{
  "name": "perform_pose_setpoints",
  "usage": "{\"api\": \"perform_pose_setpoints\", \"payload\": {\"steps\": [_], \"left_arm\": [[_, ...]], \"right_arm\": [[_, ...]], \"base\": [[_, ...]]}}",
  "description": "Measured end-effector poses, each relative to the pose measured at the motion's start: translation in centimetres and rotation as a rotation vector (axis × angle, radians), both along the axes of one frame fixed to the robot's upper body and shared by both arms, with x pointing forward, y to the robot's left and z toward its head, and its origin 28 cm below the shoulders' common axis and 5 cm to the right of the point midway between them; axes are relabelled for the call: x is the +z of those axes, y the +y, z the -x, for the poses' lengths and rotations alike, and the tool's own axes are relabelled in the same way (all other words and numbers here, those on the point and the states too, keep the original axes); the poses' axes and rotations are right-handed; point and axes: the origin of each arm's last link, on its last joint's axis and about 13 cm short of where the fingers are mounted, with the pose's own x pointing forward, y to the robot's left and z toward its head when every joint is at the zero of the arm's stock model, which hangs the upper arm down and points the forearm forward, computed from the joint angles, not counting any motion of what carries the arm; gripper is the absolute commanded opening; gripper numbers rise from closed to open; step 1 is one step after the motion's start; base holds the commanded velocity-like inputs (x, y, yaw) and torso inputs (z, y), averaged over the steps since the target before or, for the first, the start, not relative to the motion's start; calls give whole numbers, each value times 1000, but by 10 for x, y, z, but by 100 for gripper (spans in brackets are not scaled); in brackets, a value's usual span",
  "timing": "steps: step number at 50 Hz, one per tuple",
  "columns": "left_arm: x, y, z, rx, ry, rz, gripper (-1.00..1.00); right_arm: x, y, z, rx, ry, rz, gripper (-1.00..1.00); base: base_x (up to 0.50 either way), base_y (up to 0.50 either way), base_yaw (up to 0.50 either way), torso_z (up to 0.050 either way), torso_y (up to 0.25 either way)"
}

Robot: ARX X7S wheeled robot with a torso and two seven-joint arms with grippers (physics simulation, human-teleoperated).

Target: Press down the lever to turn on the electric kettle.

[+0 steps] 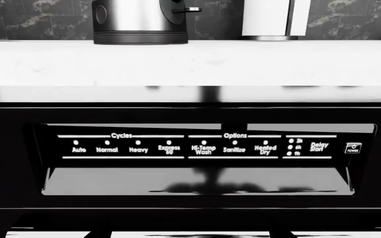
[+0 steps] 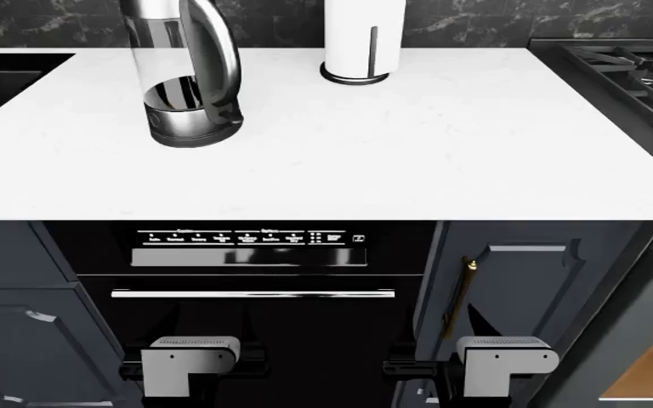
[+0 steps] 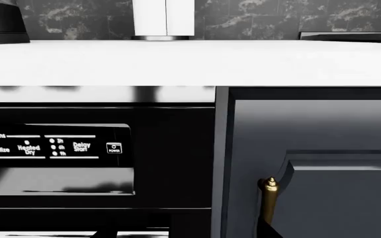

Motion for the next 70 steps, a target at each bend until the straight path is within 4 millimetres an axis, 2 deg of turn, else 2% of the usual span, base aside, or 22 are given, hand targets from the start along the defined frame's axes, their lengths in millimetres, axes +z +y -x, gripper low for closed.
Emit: {"api": "perform_pose_setpoints", "payload": {"steps": [25,47,60,70], "left_arm": [[2,-1,2,-9,-14,-6,100],[3,-2,2,-7,-19,-6,100],[4,-1,3,1,-23,-12,100],[5,-2,3,-5,-39,-16,100]], "right_arm": [[1,0,2,-2,3,7,100],[0,0,2,-4,7,26,100],[0,1,3,4,1,25,100],[-1,1,4,7,0,24,100]], "base": [[0,0,0,0,0],[0,465,0,0,0],[0,57,0,0,0],[0,0,0,49,0]]}}
